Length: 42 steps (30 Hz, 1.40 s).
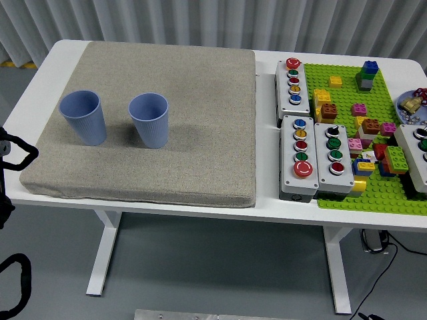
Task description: Pick cup pour cup place
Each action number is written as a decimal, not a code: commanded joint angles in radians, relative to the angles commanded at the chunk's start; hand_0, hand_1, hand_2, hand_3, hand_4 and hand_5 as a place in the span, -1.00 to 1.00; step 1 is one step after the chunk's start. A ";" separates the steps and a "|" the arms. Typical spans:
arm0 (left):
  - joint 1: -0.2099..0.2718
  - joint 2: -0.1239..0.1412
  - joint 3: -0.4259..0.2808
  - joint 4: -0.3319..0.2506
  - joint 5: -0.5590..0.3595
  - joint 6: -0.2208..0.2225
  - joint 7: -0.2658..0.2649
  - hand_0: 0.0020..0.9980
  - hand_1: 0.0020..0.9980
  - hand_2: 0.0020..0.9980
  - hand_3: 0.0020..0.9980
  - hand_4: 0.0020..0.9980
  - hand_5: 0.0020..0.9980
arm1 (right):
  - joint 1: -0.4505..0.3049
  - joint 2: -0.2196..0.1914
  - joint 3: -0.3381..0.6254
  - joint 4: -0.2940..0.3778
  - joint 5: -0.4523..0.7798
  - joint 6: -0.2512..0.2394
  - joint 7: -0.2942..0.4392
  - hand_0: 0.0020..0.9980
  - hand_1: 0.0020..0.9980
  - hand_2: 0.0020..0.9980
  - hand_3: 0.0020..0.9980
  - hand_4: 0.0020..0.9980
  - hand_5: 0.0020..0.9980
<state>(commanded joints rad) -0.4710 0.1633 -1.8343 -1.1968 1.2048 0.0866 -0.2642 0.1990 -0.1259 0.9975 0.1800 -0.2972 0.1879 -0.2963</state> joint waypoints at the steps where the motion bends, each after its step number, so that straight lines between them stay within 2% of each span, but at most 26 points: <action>1: 0.000 0.000 -0.001 0.000 -0.001 0.000 -0.001 0.85 0.89 0.99 0.88 0.74 0.87 | 0.000 0.000 0.001 0.000 -0.001 0.000 0.000 0.53 0.40 0.43 0.22 -0.63 -0.21; 2: 0.000 0.000 -0.001 0.000 -0.002 0.001 -0.001 0.85 0.89 0.99 0.88 0.74 0.87 | 0.000 0.000 0.001 0.000 -0.001 0.000 -0.001 0.53 0.40 0.43 0.22 -0.63 -0.21; 3: -0.001 0.001 -0.002 0.000 -0.002 0.000 -0.002 0.85 0.89 0.99 0.88 0.69 1.00 | 0.000 0.000 0.002 0.000 -0.002 0.000 -0.001 0.53 0.40 0.43 0.22 -0.63 -0.21; 8: -0.006 0.001 -0.004 0.000 -0.013 0.000 -0.004 0.85 0.89 0.99 0.88 0.69 1.00 | 0.001 0.001 0.000 0.000 -0.004 -0.001 -0.003 0.53 0.40 0.43 0.22 -0.63 -0.21; 9: -0.006 0.001 -0.004 0.000 -0.015 0.000 -0.005 0.85 0.89 0.99 0.88 0.54 1.00 | 0.002 0.001 -0.001 0.000 -0.005 -0.002 -0.003 0.53 0.40 0.43 0.22 -0.64 -0.22; 14: -0.008 -0.001 -0.005 0.000 -0.023 0.000 -0.006 0.85 0.89 0.99 0.88 0.54 1.00 | 0.002 0.002 -0.001 0.000 0.004 -0.003 0.000 0.53 0.40 0.43 0.22 -0.64 -0.22; 15: -0.008 -0.001 -0.006 -0.002 -0.017 -0.002 -0.004 0.85 0.89 1.00 0.90 0.63 1.00 | 0.003 0.002 -0.001 0.000 0.001 -0.004 -0.002 0.53 0.40 0.43 0.22 -0.63 -0.22; 16: -0.008 -0.001 -0.007 -0.002 -0.014 -0.004 -0.002 0.85 0.89 1.00 0.90 0.63 1.00 | 0.004 0.002 -0.001 0.000 -0.001 -0.005 -0.003 0.53 0.40 0.43 0.22 -0.63 -0.22; 20: -0.002 0.000 -0.013 -0.008 0.037 -0.008 -0.002 0.85 0.89 1.00 0.90 0.63 1.00 | 0.003 0.001 -0.003 0.000 0.002 -0.005 -0.002 0.53 0.40 0.43 0.22 -0.63 -0.22; 21: -0.001 -0.001 -0.016 -0.008 0.051 -0.006 -0.006 0.85 0.91 1.00 1.00 0.87 0.44 | 0.002 0.001 -0.004 0.000 0.006 -0.004 0.000 0.53 0.40 0.43 0.21 -0.63 -0.22; 26: -0.003 0.002 -0.019 -0.018 0.126 -0.005 -0.020 0.85 0.91 1.00 1.00 0.87 0.44 | 0.001 -0.004 -0.014 0.000 0.020 -0.003 0.009 0.53 0.40 0.43 0.21 -0.63 -0.22; 27: -0.002 0.004 -0.019 -0.020 0.134 -0.005 -0.021 0.85 0.91 1.00 1.00 1.00 -0.21 | 0.001 -0.004 -0.013 0.000 0.020 -0.002 0.009 0.53 0.40 0.43 0.21 -0.64 -0.22; 32: 0.008 0.019 -0.025 -0.035 0.167 -0.018 -0.013 0.85 0.91 1.00 1.00 1.00 -0.21 | 0.000 -0.004 -0.012 0.000 0.019 0.000 0.008 0.53 0.40 0.43 0.21 -0.64 -0.22; 33: 0.011 0.023 -0.025 -0.038 0.173 -0.023 -0.010 0.86 0.93 1.00 1.00 0.95 -0.37 | 0.000 -0.004 -0.010 0.000 0.019 0.000 0.007 0.53 0.40 0.43 0.21 -0.64 -0.22; 35: 0.022 0.030 -0.025 -0.043 0.188 -0.034 -0.003 0.86 0.93 1.00 1.00 0.95 -0.37 | -0.001 -0.004 -0.010 0.000 0.018 -0.001 0.006 0.53 0.40 0.43 0.21 -0.64 -0.22; 42: 0.084 0.069 -0.020 -0.062 0.223 -0.083 0.038 0.90 0.95 1.00 1.00 0.93 -0.41 | -0.004 -0.003 -0.005 0.000 0.016 0.004 0.005 0.53 0.40 0.43 0.21 -0.64 -0.22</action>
<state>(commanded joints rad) -0.3870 0.2318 -1.8545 -1.2588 1.4273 0.0036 -0.2264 0.1953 -0.1292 0.9929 0.1800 -0.2814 0.1917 -0.2908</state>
